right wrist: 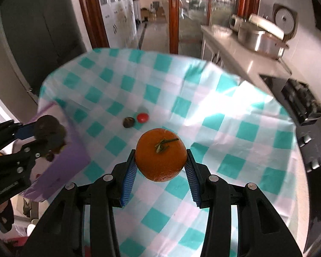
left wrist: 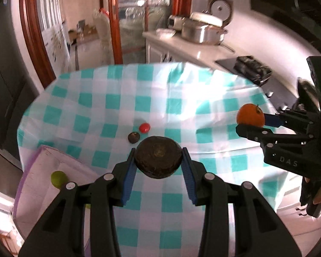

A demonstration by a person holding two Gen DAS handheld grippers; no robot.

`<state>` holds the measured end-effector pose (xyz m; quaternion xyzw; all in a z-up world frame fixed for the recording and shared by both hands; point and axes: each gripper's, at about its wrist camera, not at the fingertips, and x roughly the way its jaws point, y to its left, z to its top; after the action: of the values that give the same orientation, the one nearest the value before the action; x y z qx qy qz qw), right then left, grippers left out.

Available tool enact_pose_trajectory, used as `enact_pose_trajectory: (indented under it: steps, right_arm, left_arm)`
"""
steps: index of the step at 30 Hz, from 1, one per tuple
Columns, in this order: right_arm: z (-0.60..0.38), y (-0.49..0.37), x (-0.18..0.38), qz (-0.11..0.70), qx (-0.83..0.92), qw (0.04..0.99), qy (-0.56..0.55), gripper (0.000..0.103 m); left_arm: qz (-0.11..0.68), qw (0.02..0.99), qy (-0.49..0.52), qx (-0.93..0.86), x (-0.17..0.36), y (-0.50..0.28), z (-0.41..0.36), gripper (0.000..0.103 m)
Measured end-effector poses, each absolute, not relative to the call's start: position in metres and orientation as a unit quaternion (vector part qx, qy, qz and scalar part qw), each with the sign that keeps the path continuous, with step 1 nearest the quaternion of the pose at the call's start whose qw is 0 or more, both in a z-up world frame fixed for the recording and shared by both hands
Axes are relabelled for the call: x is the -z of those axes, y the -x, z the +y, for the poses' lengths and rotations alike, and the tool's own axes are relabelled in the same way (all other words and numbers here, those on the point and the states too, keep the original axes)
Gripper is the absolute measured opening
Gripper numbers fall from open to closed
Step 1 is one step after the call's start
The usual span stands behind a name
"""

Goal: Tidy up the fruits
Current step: 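Carry the mandarin and brown fruit over the purple-rimmed box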

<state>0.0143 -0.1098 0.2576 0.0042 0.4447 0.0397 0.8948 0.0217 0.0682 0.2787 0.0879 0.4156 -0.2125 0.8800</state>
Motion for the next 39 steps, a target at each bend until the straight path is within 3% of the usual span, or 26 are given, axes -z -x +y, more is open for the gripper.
enact_pose_trajectory:
  steps: [10,19,30,39]
  right_arm:
    - [-0.092,0.093,-0.309,0.403,-0.023,0.915,0.018,0.043]
    - [-0.088,0.139,-0.315,0.380,0.002,0.925,0.013,0.043]
    - [-0.056,0.116,-0.297,0.400,-0.017,0.916,0.044,0.043]
    - [0.080,0.022,-0.252,0.434,-0.172,0.874,0.137,0.043]
  left_arm:
    - [0.352,0.895,-0.108,0.251,-0.323,0.068,0.102,0.041]
    - [0.323,0.907,-0.095,0.252,-0.336,0.107,0.147,0.041]
    - [0.370,0.915,-0.048,0.155,-0.287,0.095,0.235,0.041]
    - [0.430,0.900,0.048,0.054,-0.222,0.069,0.310,0.041]
